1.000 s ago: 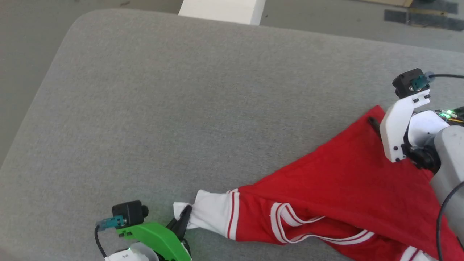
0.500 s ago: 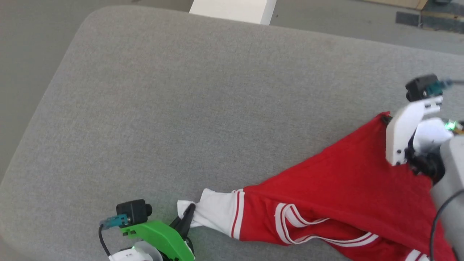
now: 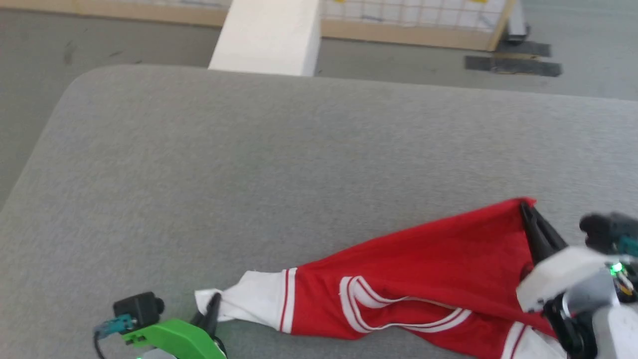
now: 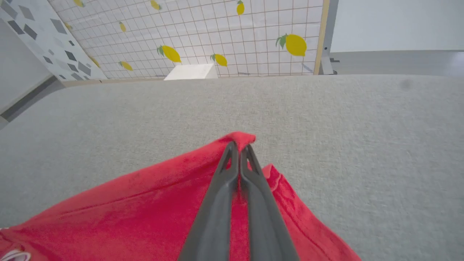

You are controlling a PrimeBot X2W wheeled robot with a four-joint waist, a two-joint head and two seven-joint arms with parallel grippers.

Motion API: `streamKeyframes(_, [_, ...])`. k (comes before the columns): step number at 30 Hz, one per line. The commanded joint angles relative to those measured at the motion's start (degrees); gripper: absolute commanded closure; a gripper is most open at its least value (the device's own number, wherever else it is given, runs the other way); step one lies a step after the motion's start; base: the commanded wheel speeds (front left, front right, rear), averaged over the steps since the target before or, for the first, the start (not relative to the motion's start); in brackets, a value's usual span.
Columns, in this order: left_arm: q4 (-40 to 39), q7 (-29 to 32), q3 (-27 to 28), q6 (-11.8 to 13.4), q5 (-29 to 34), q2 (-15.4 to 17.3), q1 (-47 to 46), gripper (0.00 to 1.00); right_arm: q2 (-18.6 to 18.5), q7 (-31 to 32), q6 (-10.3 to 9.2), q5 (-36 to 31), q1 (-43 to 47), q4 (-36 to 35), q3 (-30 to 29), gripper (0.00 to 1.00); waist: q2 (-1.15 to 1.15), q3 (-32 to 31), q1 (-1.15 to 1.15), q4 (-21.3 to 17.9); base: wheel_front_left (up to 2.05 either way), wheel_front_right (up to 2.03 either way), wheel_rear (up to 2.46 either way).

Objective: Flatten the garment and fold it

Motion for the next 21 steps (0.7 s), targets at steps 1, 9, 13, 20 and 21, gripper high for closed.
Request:
streamKeyframes(1, [-0.8,-1.2,0.8,0.3,0.7,0.7,0.1,1.00,1.1,-0.5,-0.09,-0.6,2.5,-2.3,-1.2,1.00,0.00,-3.2,0.00,-4.2,0.00,0.00,0.00])
streamKeyframes(9, [-6.4,-6.4,3.3,-2.0,0.5,1.3,-5.7,1.00,2.8,2.4,-0.09,-2.8,7.3,-14.0,-4.2,1.00,0.00,-3.9,0.00,-7.6,0.00,0.00,0.00])
streamKeyframes(13, [-9.2,-6.0,4.0,-3.3,0.5,2.9,-12.5,1.00,-0.6,7.0,-0.09,-3.8,3.5,-19.2,-3.9,1.00,0.00,-3.8,0.00,-8.7,0.00,0.00,0.00])
streamKeyframes(20, [-12.0,-1.6,4.7,-4.7,-2.2,4.4,-28.8,1.00,-9.2,17.0,-0.09,-4.7,-10.0,-24.4,-1.5,1.00,0.00,-1.2,0.00,-10.1,0.00,0.00,0.00])
streamKeyframes(21, [-11.8,-0.9,4.9,-4.8,-2.5,4.7,-31.8,1.00,-10.5,18.4,-0.09,-4.5,-12.8,-24.4,-0.8,1.00,0.00,-0.5,0.00,-10.2,0.00,0.00,0.00])
